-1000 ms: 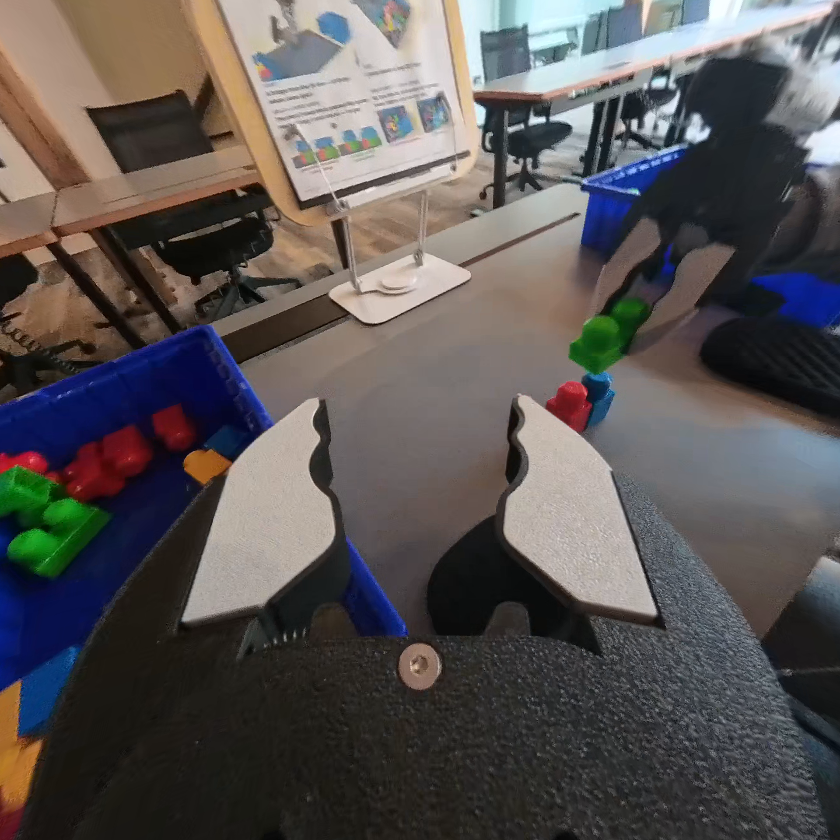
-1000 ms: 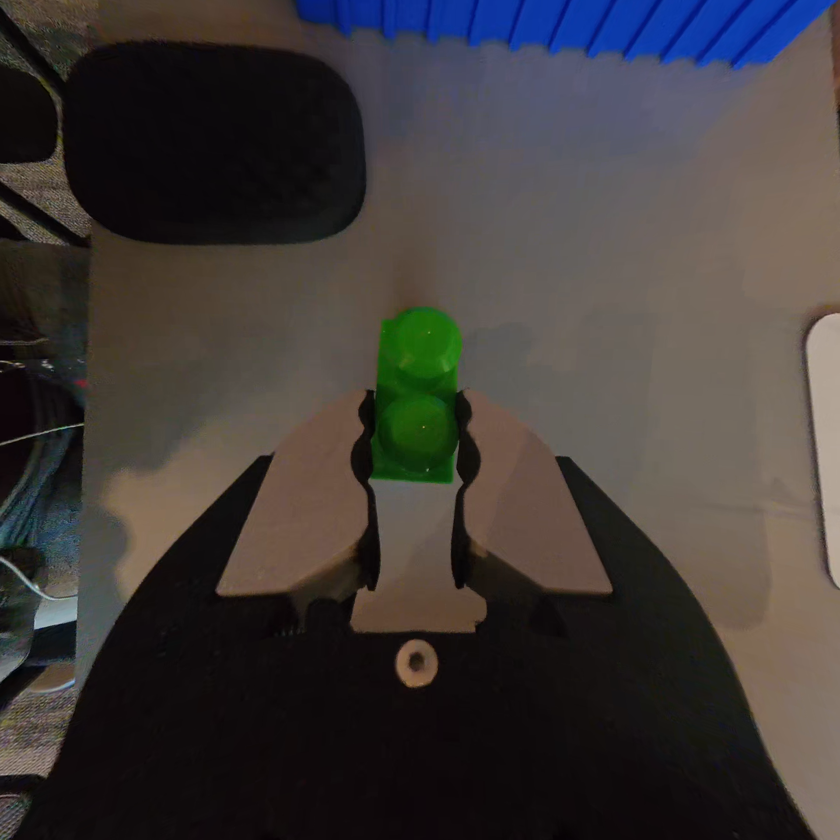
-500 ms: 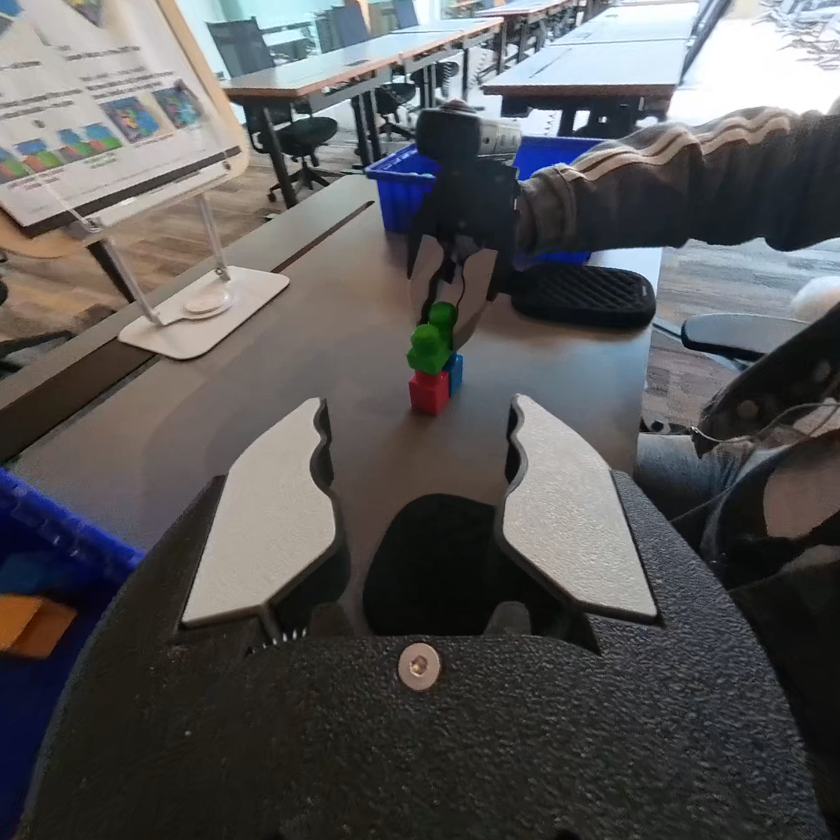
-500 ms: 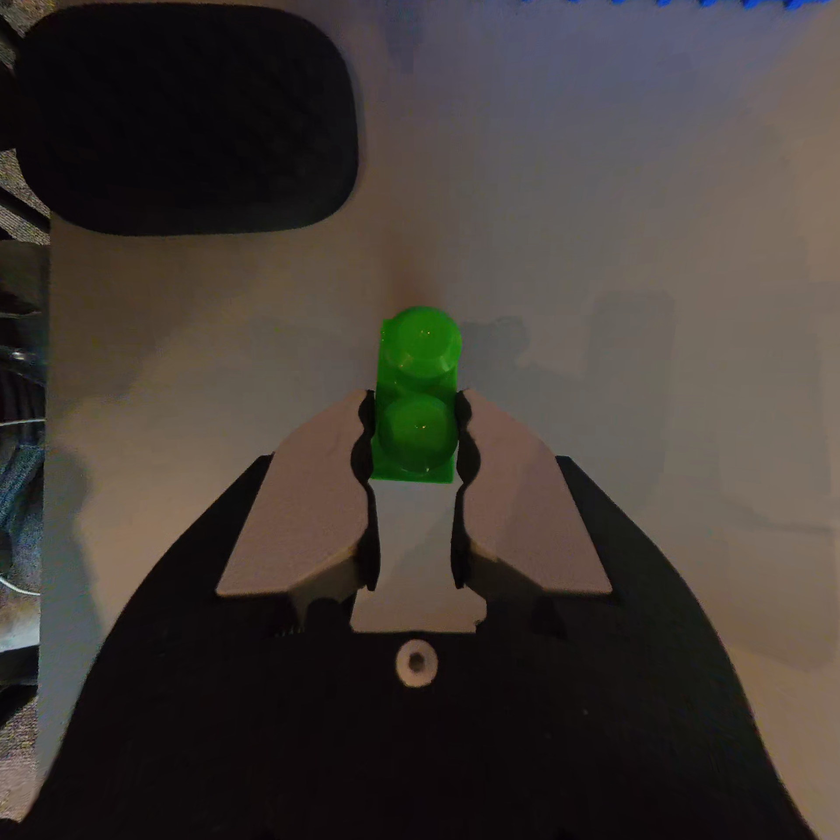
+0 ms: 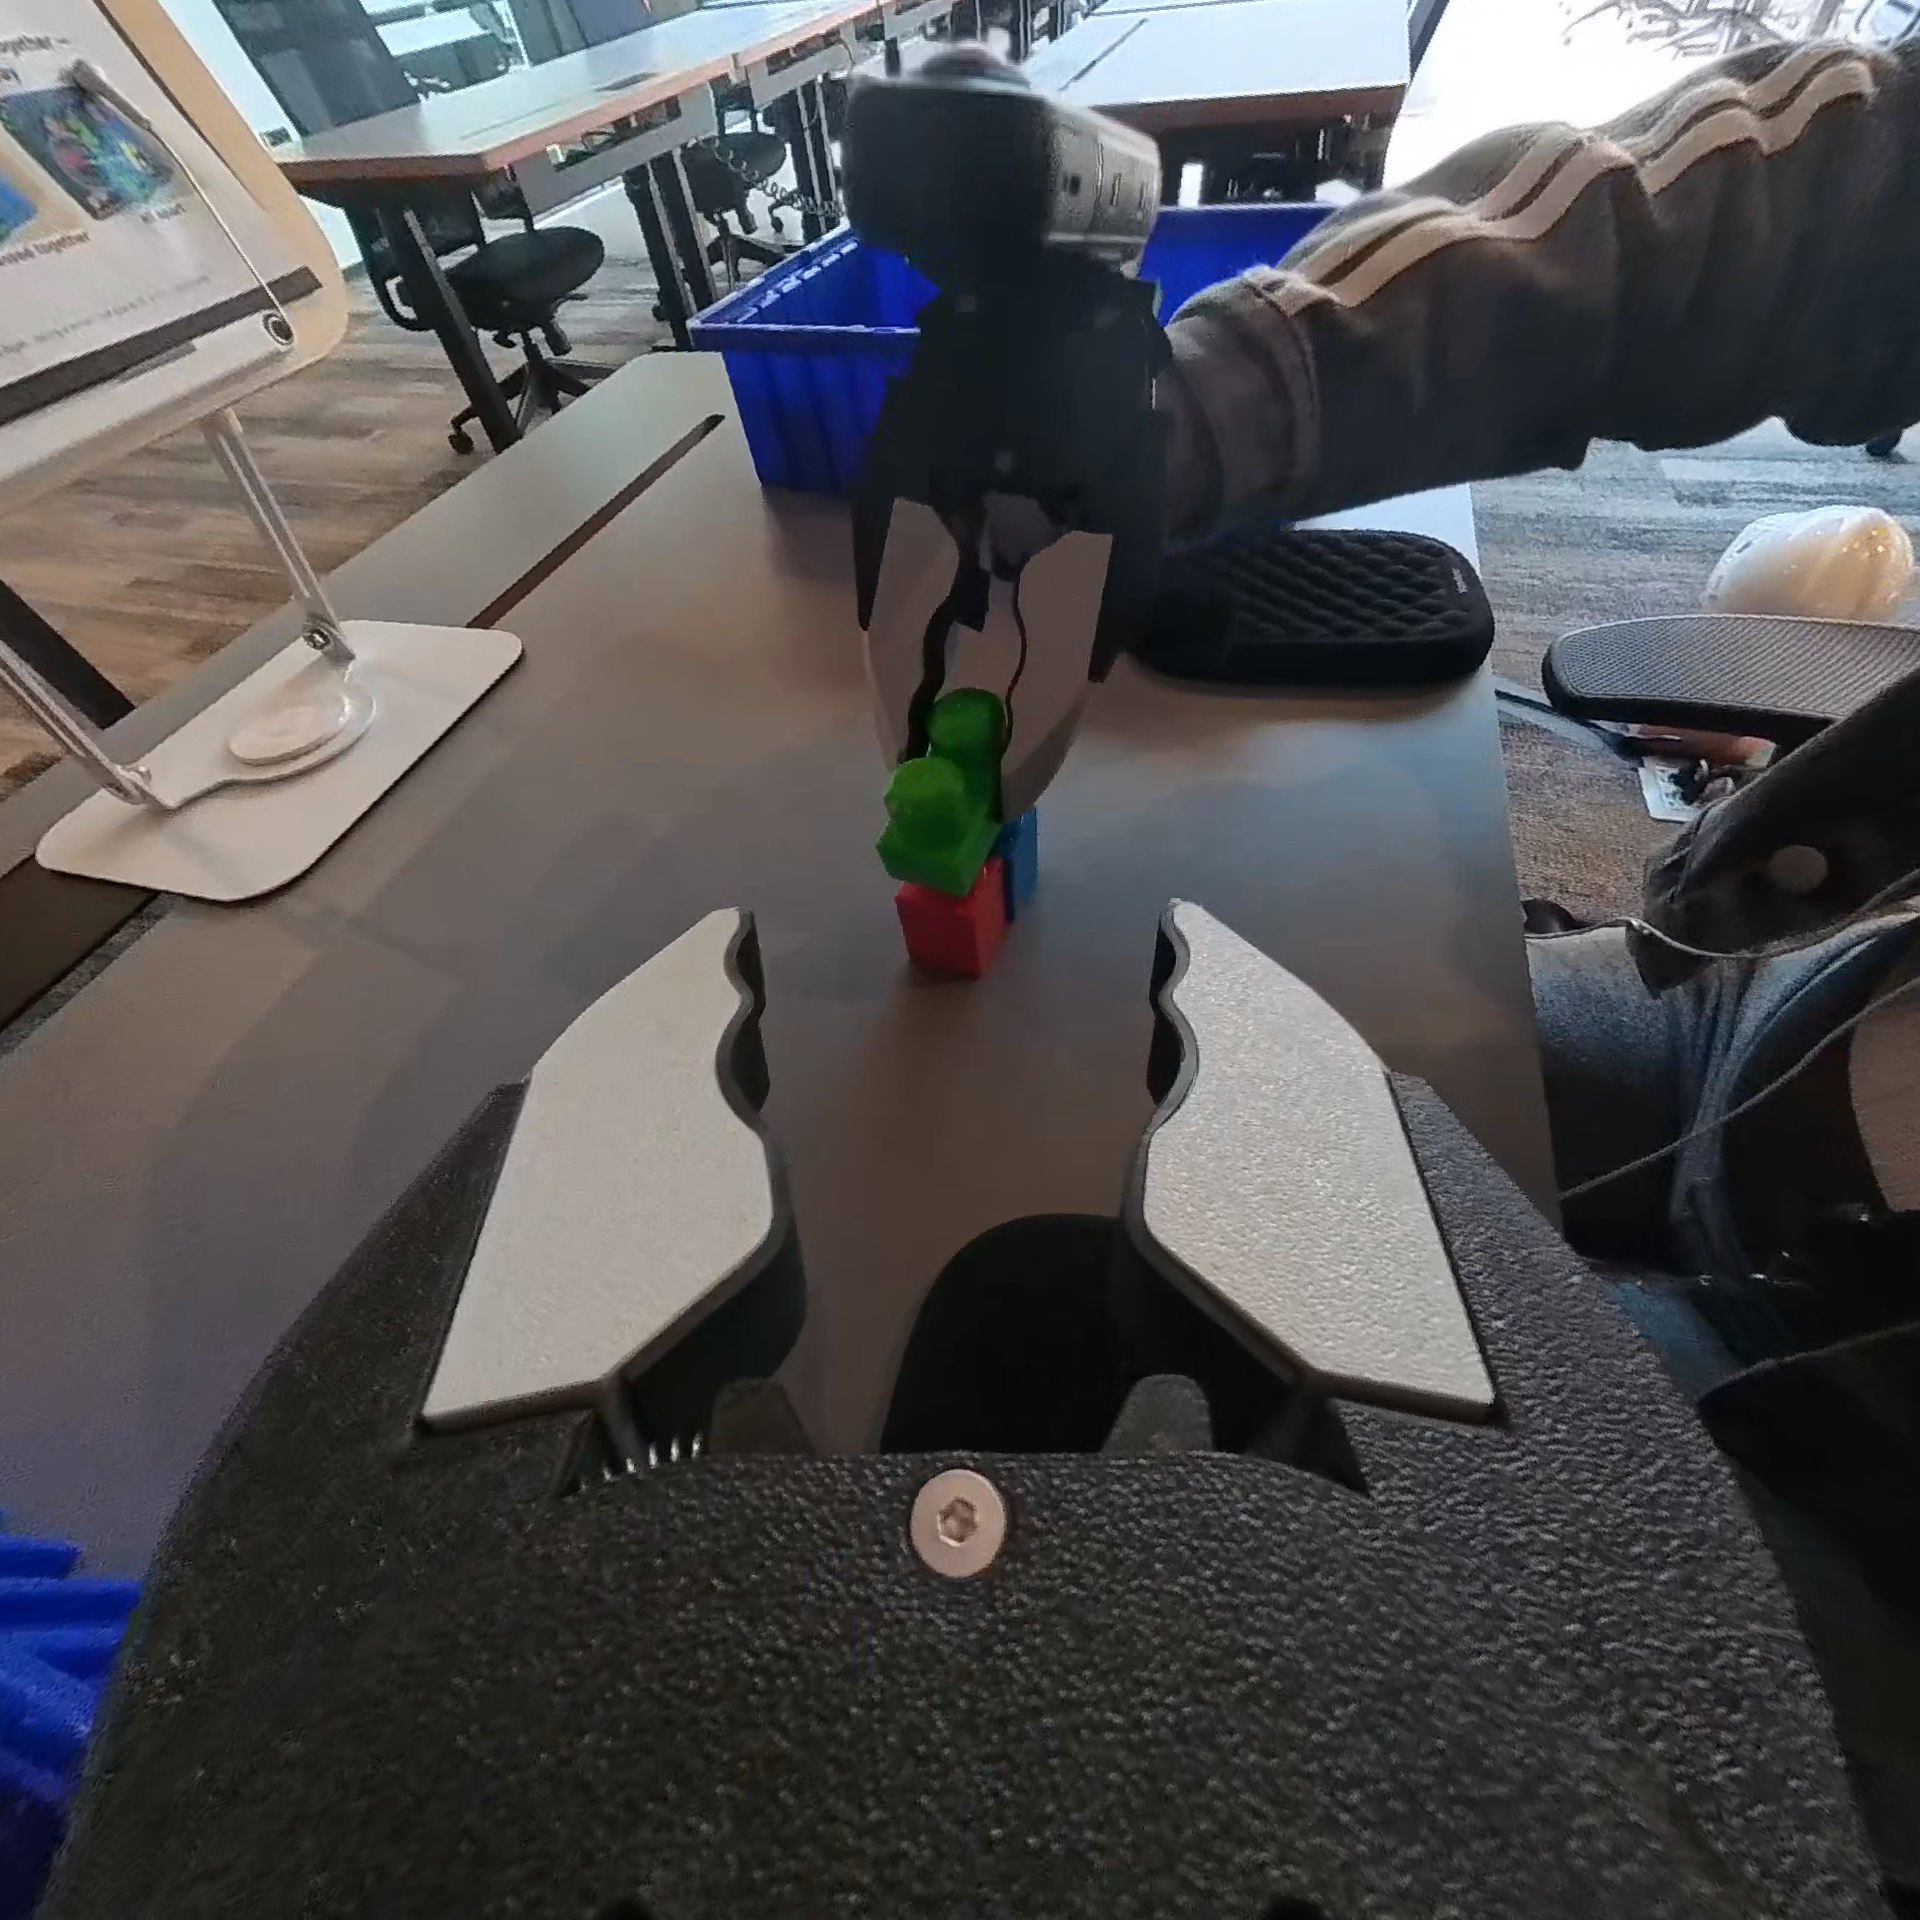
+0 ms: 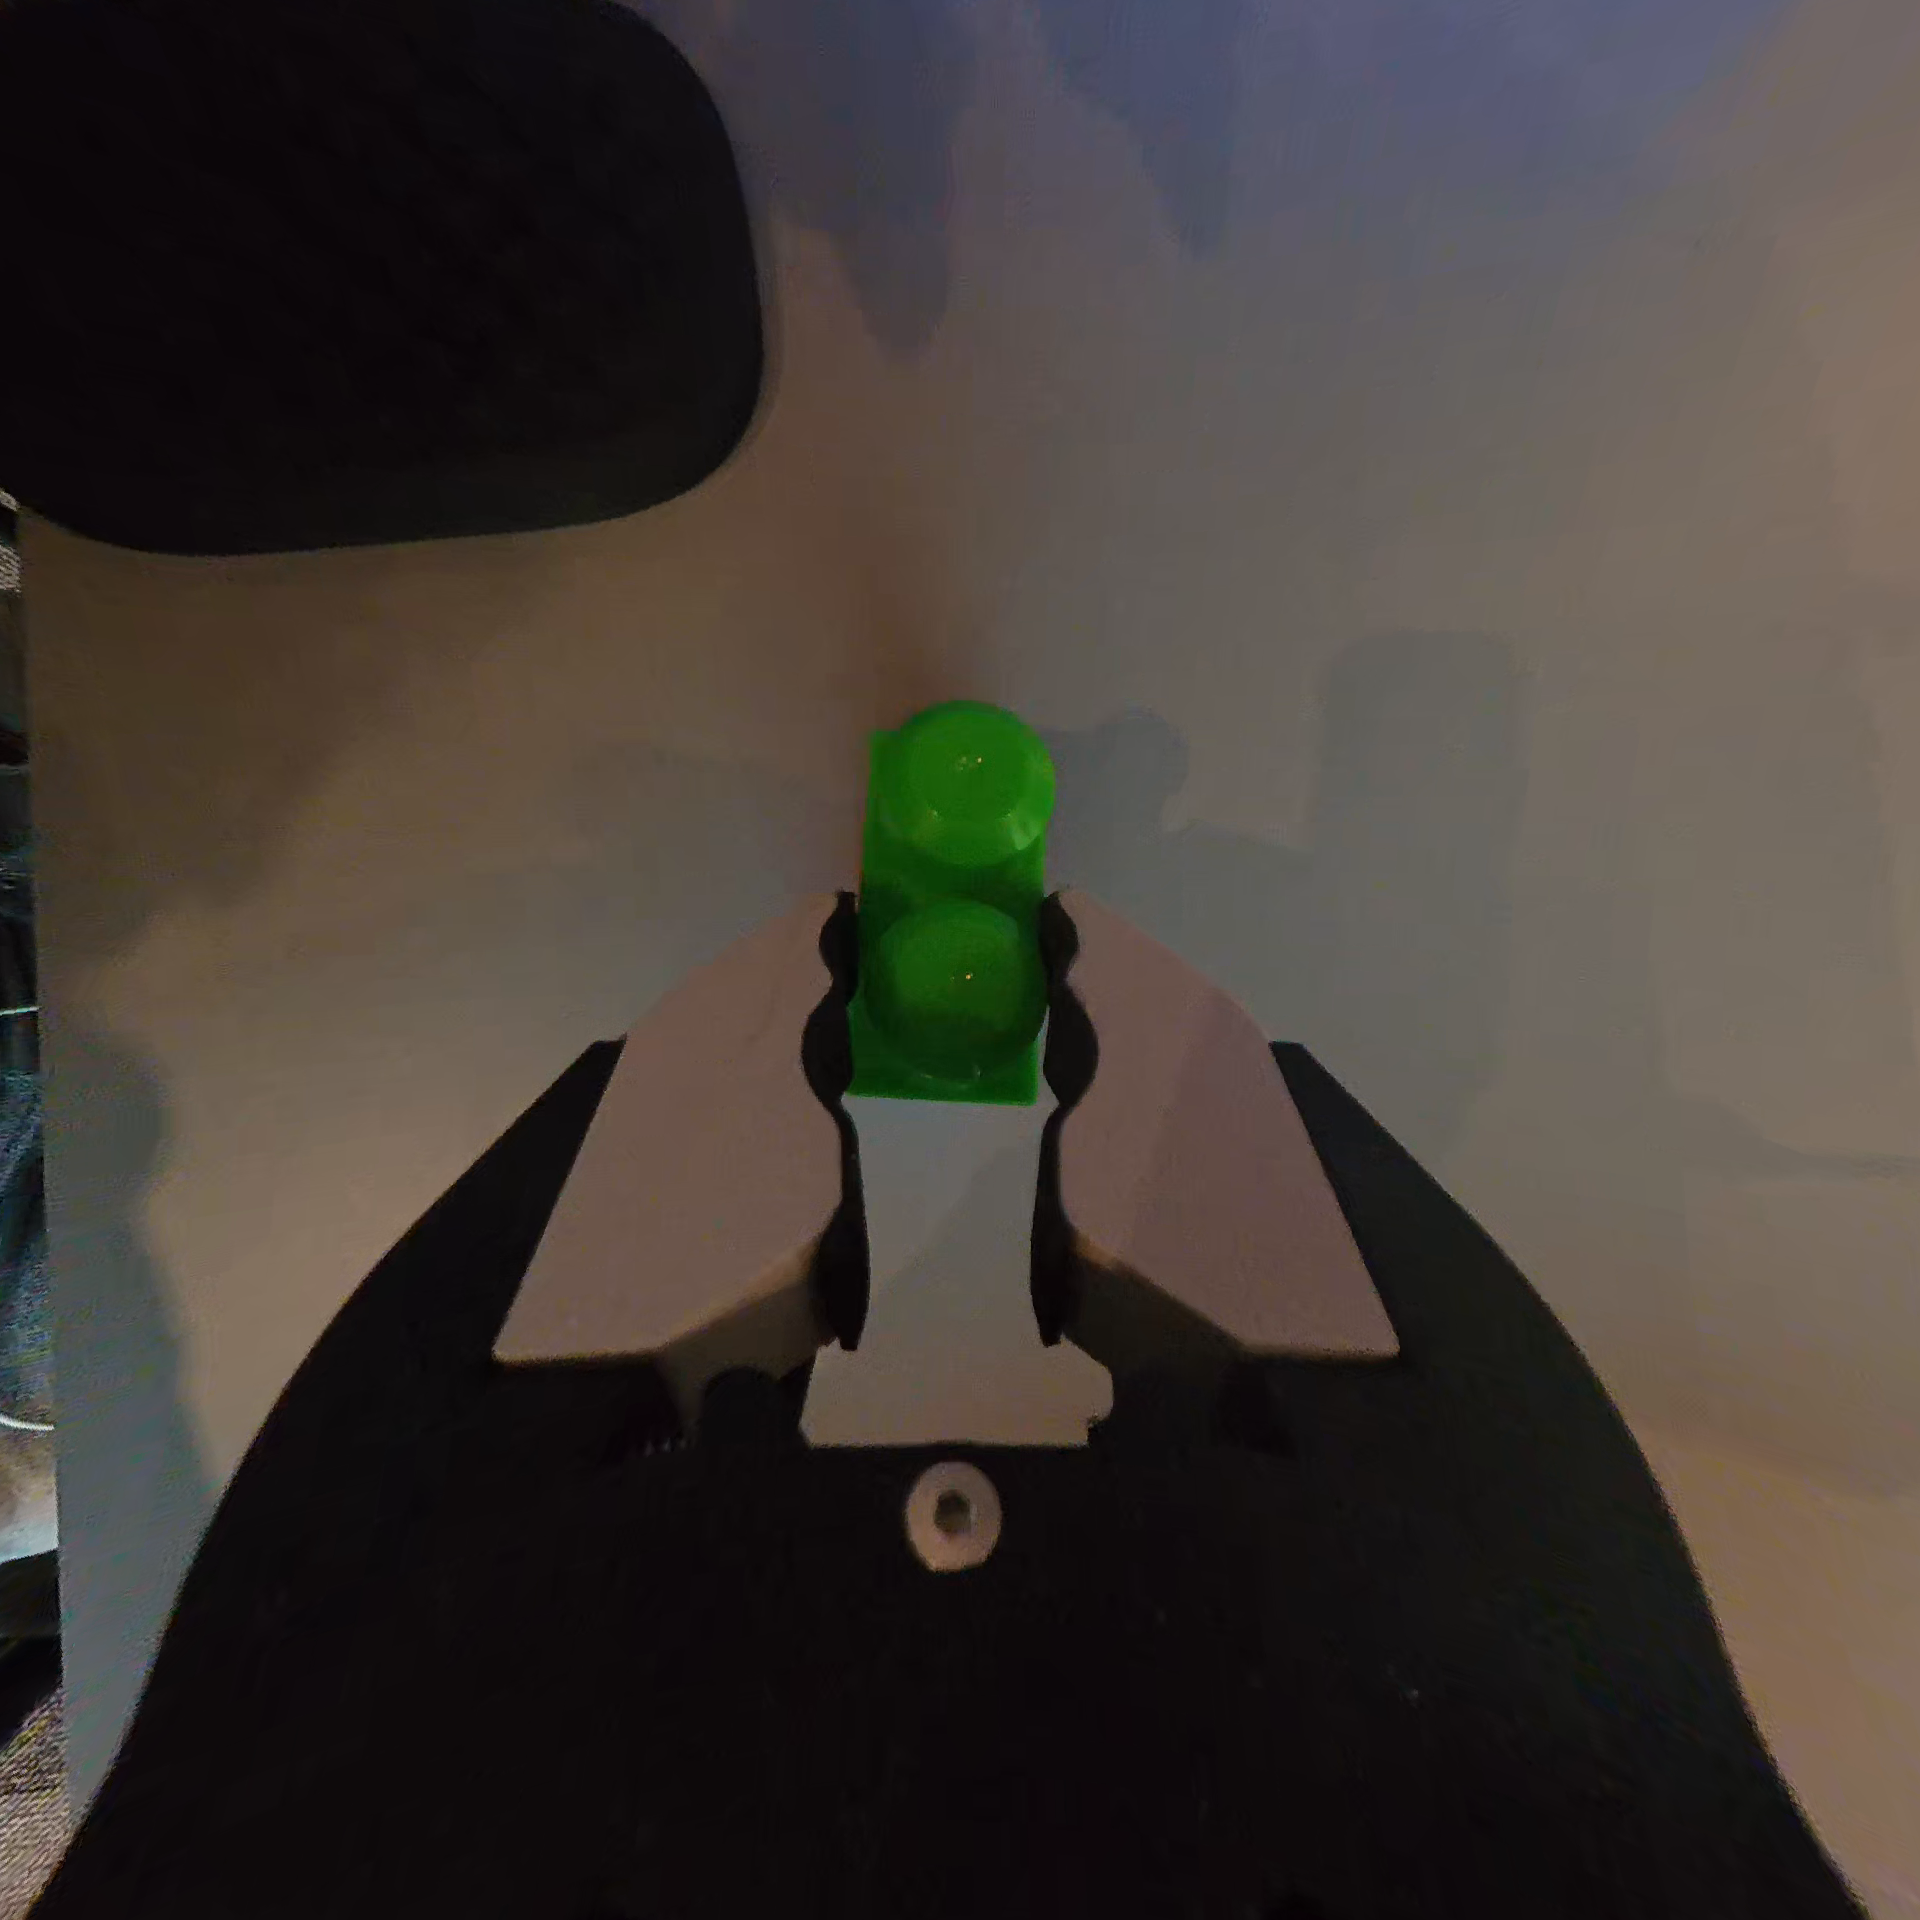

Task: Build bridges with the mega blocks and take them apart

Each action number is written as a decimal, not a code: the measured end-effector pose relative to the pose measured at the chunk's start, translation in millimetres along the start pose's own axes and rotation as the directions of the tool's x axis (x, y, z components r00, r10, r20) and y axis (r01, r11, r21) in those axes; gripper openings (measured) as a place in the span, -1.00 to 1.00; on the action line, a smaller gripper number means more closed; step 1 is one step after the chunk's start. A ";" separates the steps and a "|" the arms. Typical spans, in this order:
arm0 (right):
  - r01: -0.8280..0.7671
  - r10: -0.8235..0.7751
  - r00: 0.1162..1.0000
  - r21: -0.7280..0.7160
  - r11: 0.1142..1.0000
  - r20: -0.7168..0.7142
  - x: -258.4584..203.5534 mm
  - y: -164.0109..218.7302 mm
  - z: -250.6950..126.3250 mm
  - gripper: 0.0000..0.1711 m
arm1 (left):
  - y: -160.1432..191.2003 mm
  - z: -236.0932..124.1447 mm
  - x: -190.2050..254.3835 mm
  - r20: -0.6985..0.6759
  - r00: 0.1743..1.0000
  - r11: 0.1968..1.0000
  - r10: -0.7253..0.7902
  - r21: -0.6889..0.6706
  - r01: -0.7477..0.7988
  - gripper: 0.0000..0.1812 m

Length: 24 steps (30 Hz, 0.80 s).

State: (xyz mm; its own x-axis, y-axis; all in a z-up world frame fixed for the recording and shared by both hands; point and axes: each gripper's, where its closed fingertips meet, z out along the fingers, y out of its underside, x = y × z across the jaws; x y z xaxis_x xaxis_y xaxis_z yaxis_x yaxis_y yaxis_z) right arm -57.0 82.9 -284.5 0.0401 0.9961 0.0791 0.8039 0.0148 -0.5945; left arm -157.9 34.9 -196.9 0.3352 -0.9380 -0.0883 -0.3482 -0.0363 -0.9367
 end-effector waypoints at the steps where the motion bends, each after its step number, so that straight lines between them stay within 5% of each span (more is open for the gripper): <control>1: 0.001 -0.001 1.000 -0.005 1.000 -0.003 -0.1 1.1 1.1 -0.62 | -0.7 -0.2 -0.6 0.002 1.000 1.000 -0.001 0.006 0.001 -0.21; 15: -0.022 0.022 1.000 -0.006 1.000 -0.012 -0.9 7.7 6.0 -0.62 | 3.6 4.9 2.5 -0.011 1.000 1.000 -0.003 -0.014 0.003 -0.24; 24: 0.047 -0.050 0.999 -0.154 0.987 -0.018 -1.0 11.9 8.5 -0.61 | 4.1 9.5 5.2 -0.008 1.000 0.999 0.018 -0.027 -0.018 -0.25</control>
State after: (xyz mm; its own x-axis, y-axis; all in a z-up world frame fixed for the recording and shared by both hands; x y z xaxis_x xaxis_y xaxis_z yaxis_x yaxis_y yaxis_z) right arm -52.5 82.8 -298.4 0.0101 0.9923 0.1232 0.8869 0.0480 -0.4595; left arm -149.2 33.2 -204.4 0.3217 -0.9413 -0.1023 -0.3778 -0.0285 -0.9255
